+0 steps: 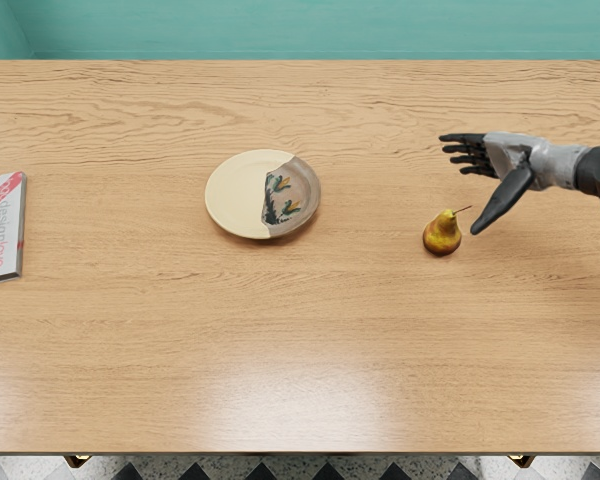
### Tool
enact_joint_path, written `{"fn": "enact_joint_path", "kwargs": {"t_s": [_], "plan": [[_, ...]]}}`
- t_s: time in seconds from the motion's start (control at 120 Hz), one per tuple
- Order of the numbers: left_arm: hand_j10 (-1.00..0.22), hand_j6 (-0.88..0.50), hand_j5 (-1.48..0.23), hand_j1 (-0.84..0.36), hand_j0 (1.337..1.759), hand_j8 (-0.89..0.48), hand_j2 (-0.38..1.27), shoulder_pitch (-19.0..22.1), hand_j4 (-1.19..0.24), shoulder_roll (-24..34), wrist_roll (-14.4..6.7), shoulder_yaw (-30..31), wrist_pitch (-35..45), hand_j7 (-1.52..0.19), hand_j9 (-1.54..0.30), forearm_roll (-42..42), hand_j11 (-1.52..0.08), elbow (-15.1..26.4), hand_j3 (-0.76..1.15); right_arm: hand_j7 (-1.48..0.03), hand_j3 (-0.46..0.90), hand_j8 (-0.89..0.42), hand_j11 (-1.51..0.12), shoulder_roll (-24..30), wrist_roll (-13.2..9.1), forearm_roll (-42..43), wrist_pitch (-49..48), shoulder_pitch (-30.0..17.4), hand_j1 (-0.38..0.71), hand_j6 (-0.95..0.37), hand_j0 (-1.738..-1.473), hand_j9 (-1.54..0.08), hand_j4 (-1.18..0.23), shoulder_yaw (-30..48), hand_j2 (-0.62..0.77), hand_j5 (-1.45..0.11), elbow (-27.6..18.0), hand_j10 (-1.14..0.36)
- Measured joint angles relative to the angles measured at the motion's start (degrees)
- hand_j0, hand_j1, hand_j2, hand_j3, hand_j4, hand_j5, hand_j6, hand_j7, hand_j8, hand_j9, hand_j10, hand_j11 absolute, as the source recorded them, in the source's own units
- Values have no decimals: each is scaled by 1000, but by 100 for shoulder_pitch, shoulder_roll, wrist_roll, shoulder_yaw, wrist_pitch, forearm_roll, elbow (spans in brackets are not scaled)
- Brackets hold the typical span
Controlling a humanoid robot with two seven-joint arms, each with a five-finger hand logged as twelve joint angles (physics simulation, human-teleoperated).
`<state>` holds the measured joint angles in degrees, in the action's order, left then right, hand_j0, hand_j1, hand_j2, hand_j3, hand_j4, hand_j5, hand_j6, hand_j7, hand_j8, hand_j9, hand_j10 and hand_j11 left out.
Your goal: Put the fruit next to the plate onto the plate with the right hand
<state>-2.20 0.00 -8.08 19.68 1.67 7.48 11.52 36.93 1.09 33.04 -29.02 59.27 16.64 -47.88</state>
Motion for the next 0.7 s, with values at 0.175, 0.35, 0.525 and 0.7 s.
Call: {"fn": "enact_joint_path", "kwargs": {"t_s": [0.175,0.35,0.525,0.7], "plan": [[0,0,0,349,1658,0,0,0,0,0,0,1,0,0,0,0,0,0,0,-40,0,-33,-40,-259,155,949,304,7,-314,-34,-1658,-40,-33,-55,-4,-40,92,-32],[0,0,0,349,1658,0,0,0,0,0,0,1,0,0,0,0,0,0,0,-40,0,-34,-40,-373,360,1302,452,-36,-314,-35,-1658,-40,-34,-157,-4,-41,69,-33],[0,0,0,349,1658,0,0,0,0,0,0,2,0,0,0,0,0,0,0,-40,0,-34,-40,-432,403,1377,499,-125,-314,-35,-1658,-41,-34,-289,-4,-41,-75,-33],[0,0,0,349,1658,0,0,0,0,0,0,1,0,0,0,0,0,0,0,-40,0,-34,-41,-227,380,1442,1077,-158,-314,-35,-1658,-41,-34,-515,-4,-41,-733,-33]]}}
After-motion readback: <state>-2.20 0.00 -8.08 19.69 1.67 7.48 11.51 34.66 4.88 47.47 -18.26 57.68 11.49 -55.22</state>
